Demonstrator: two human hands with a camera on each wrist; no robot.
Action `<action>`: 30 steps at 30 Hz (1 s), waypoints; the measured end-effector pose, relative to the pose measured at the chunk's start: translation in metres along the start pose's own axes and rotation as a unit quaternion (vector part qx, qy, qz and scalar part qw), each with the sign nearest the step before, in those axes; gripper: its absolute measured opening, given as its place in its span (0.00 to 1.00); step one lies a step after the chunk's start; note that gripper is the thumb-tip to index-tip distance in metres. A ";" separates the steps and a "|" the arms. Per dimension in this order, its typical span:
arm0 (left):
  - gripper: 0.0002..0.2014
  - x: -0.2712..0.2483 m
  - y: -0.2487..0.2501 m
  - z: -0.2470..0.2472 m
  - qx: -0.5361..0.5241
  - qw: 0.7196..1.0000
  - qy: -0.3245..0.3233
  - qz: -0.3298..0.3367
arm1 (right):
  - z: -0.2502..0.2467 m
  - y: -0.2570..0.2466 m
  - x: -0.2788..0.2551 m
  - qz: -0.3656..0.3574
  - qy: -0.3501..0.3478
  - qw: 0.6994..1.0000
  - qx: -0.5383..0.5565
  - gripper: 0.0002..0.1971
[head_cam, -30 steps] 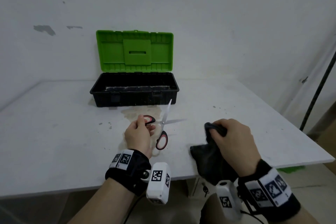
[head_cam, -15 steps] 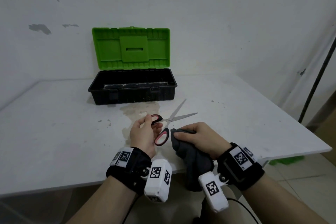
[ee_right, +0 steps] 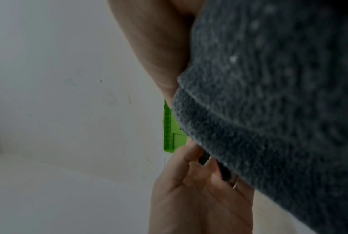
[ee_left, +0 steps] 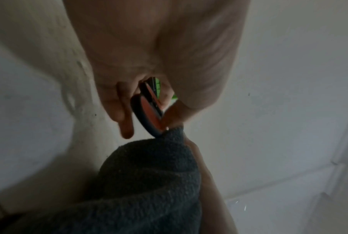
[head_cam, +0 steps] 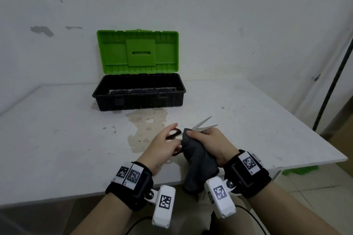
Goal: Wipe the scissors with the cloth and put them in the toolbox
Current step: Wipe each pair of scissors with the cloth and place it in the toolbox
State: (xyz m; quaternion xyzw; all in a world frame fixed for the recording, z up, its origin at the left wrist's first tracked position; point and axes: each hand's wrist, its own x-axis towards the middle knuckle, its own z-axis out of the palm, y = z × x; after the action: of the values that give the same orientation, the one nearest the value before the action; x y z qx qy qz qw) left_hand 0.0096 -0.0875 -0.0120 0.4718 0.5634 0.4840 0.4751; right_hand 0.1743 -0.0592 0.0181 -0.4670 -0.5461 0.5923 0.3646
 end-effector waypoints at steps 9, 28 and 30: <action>0.43 0.000 -0.002 0.000 0.335 0.937 -0.082 0.062 | 0.005 0.001 0.003 0.035 0.009 0.998 0.051 0.15; 0.05 0.004 0.014 -0.025 -0.008 0.998 -0.054 -0.041 | -0.033 -0.012 0.006 -0.020 -0.007 0.994 -0.106 0.09; 0.02 0.003 0.017 -0.024 -0.053 0.994 -0.079 -0.054 | -0.028 -0.009 0.006 -0.018 -0.032 0.992 -0.124 0.08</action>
State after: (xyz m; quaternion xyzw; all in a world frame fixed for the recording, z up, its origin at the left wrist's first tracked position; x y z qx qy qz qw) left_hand -0.0136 -0.0854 0.0066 0.4516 0.5225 0.4476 0.5681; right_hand 0.1985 -0.0440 0.0273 -0.4793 -0.6351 0.5279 0.2971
